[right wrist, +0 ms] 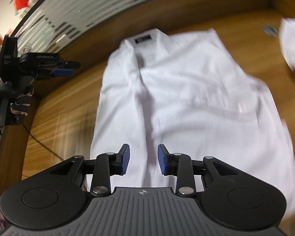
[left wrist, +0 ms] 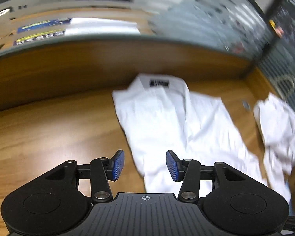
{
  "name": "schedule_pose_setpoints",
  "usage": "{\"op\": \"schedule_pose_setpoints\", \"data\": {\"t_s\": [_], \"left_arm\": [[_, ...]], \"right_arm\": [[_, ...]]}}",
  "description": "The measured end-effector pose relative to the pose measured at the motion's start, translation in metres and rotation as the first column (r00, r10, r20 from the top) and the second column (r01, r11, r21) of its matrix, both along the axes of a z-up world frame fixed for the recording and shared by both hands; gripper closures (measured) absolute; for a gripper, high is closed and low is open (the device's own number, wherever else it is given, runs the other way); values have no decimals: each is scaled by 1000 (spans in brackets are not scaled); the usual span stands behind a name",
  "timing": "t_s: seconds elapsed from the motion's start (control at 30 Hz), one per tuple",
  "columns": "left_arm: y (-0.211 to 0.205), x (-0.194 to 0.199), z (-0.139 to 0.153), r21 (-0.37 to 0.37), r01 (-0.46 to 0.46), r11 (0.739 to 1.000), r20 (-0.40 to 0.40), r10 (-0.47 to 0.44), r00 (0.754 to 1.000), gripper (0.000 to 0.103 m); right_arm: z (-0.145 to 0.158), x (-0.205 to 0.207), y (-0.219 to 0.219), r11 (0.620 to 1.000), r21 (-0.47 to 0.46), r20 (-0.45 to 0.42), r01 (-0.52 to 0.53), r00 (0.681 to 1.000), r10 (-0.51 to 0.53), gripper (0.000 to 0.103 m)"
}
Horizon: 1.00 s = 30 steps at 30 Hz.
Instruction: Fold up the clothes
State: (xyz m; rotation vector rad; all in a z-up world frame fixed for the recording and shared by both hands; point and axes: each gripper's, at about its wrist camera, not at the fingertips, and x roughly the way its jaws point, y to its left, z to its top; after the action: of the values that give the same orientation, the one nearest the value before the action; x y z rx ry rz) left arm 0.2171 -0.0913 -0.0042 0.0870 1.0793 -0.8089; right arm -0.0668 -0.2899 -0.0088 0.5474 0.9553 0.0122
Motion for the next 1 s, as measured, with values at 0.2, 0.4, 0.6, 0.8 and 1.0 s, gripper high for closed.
{"op": "schedule_pose_setpoints", "data": {"t_s": [0.2, 0.4, 0.6, 0.8, 1.0], "left_arm": [[2, -40, -5, -15, 130, 991, 22, -130, 991, 51], [-3, -93, -13, -20, 295, 955, 76, -293, 953, 47], [-31, -81, -29, -28, 361, 932, 92, -357, 929, 47], [-60, -30, -46, -85, 291, 953, 61, -286, 956, 47], [-86, 0, -72, -51, 258, 965, 13, -258, 966, 47]], "right_arm": [[-8, -76, 43, 984, 28, -6, 174, 985, -174, 67], [-28, -111, 78, 965, 41, -16, 258, 966, -257, 67], [-44, -119, 114, 944, 121, 21, 308, 950, -313, 51], [-63, -102, 139, 926, 124, 44, 356, 931, -364, 50], [-68, -98, 152, 913, 122, 102, 390, 910, -402, 91]]}}
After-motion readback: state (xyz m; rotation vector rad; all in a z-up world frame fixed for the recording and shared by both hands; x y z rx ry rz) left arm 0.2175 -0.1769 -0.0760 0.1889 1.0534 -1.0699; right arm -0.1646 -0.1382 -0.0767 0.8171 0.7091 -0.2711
